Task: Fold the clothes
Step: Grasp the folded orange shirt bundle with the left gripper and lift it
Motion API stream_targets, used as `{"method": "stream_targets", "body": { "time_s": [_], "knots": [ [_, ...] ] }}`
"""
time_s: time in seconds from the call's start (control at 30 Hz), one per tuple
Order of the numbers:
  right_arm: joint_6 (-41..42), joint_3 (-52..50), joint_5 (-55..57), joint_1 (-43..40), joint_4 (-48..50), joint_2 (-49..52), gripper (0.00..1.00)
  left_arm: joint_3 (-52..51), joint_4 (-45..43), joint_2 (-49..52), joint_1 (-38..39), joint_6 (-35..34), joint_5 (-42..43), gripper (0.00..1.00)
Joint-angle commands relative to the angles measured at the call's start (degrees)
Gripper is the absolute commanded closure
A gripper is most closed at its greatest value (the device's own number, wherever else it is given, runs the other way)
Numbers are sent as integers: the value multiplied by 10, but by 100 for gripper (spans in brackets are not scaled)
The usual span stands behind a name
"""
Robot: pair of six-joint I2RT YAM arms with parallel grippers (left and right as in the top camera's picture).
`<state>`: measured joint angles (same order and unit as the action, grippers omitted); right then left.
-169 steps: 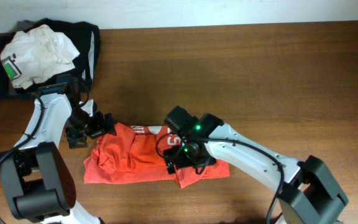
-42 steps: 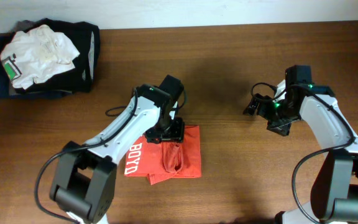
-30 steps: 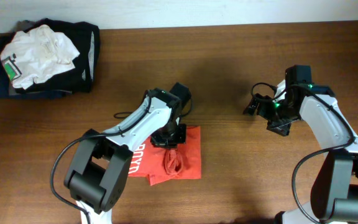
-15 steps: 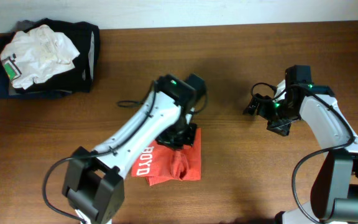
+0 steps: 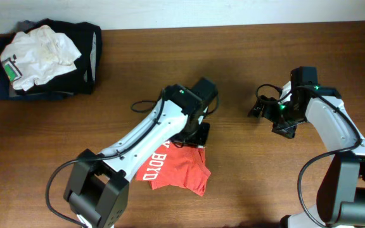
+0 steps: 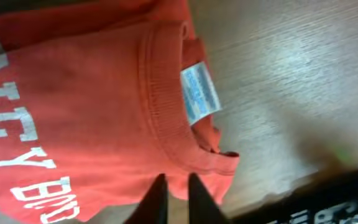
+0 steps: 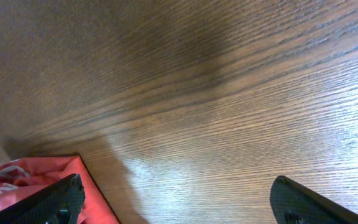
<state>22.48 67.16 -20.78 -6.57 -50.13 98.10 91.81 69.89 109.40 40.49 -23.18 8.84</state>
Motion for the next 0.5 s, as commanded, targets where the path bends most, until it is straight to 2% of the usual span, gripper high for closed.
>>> {"method": "stream_targets", "body": {
  "time_s": [0.0, 0.1, 0.3, 0.4, 0.47],
  "knots": [
    [0, -5, 5, -2, 0, 3, 1, 9, -10, 7, 5, -2, -1, 96],
    [0, -5, 5, -2, 0, 3, 1, 9, -22, 53, 5, -12, 0, 96],
    [0, -5, 5, -2, 0, 3, 1, 9, -98, 135, 13, -12, 60, 95],
    [0, -5, 5, -2, 0, 3, 1, 47, -77, 104, 14, 24, 118, 96],
    [0, -5, 5, -2, 0, 3, 1, 92, -33, 54, 10, 25, 103, 97]
  ]
}}
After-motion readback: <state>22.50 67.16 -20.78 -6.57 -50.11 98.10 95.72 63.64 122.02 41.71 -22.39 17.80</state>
